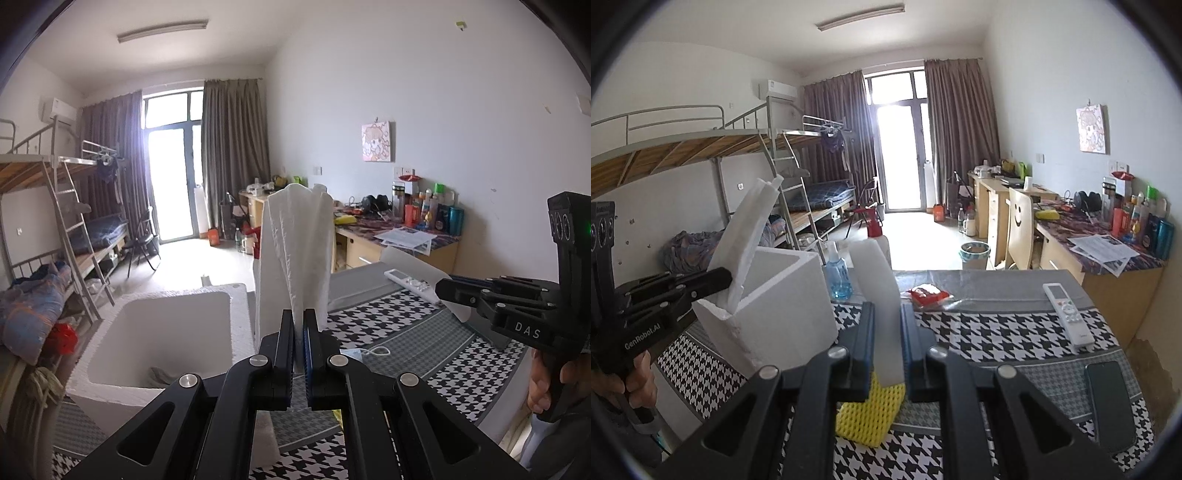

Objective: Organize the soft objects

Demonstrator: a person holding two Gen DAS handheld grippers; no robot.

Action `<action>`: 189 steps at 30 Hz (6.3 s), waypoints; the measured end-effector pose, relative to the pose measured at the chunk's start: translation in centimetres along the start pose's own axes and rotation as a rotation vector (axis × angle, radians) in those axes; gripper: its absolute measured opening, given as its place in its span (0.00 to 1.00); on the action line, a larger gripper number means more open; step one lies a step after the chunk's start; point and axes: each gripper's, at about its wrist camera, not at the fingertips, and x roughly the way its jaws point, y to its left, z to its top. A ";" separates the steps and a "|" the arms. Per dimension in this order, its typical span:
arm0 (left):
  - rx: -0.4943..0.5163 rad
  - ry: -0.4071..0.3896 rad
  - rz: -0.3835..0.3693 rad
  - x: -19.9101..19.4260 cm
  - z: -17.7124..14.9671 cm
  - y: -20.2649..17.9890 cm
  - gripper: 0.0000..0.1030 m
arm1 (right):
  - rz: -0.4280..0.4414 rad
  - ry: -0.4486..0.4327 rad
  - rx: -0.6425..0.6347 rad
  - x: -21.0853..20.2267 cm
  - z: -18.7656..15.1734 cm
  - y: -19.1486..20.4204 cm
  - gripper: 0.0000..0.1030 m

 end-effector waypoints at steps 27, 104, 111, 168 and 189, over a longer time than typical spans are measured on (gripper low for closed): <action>-0.043 -0.019 0.084 -0.7 1.2 2.6 0.05 | 0.070 -0.008 -0.045 1.7 1.7 2.6 0.16; -0.173 -0.003 0.315 -2.0 -0.9 12.6 0.99 | 0.177 0.075 -0.133 8.6 3.8 9.8 0.16; -0.185 -0.013 0.327 -2.8 -1.3 12.8 0.99 | 0.198 0.079 -0.132 9.0 4.2 10.1 0.16; -0.206 -0.007 0.415 -5.1 -4.0 13.4 0.99 | 0.224 0.061 -0.149 9.9 3.8 12.4 0.81; -0.208 -0.009 0.402 -5.3 -4.0 11.5 0.99 | 0.198 0.017 -0.164 7.1 2.8 10.7 0.89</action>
